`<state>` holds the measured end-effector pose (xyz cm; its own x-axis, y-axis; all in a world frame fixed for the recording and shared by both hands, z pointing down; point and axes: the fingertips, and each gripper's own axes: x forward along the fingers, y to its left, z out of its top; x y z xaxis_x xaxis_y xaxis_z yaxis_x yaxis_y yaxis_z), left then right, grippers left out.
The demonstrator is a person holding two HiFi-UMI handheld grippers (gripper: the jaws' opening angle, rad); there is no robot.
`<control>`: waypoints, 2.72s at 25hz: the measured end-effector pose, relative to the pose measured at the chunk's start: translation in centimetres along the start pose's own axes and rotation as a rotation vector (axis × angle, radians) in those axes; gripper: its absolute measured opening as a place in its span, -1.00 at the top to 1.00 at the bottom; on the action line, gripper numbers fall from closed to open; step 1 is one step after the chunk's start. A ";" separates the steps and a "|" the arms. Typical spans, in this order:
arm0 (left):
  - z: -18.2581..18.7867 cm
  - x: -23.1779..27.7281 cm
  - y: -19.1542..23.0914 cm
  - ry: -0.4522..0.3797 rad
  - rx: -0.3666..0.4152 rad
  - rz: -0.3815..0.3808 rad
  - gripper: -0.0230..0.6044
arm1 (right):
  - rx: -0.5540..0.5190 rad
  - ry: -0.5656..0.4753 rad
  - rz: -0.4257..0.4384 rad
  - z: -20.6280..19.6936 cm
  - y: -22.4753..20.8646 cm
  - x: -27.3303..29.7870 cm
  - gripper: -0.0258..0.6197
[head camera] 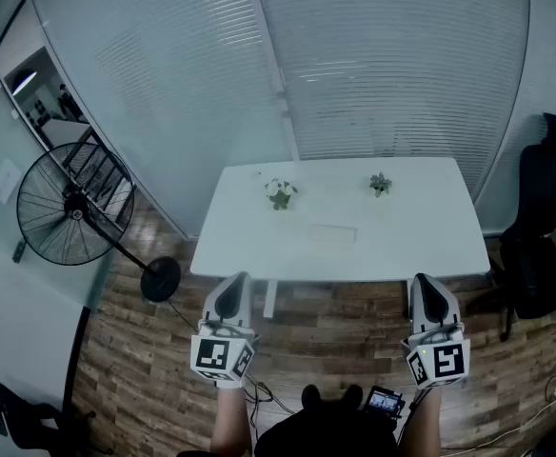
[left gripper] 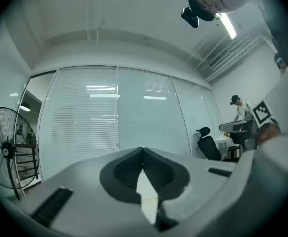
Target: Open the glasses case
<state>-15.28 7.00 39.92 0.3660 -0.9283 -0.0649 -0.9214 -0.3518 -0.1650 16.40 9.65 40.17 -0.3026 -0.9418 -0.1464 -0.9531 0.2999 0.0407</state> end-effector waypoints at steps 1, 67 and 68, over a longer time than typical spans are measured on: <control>0.0 0.0 0.1 0.002 -0.004 0.003 0.92 | -0.001 0.001 0.002 0.0 0.0 0.1 0.88; -9.5 29.9 10.6 0.107 -0.124 -0.118 0.92 | -1.069 0.627 0.423 -35.8 3.8 31.2 0.44; -9.7 29.6 10.9 0.116 -0.127 -0.106 0.92 | -1.104 0.662 0.456 -37.8 4.2 30.5 0.44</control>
<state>-15.75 -25.47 45.79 0.4516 -0.8902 0.0609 -0.8901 -0.4542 -0.0388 3.00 -23.53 73.21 -0.2372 -0.7825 0.5757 -0.1836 0.6181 0.7644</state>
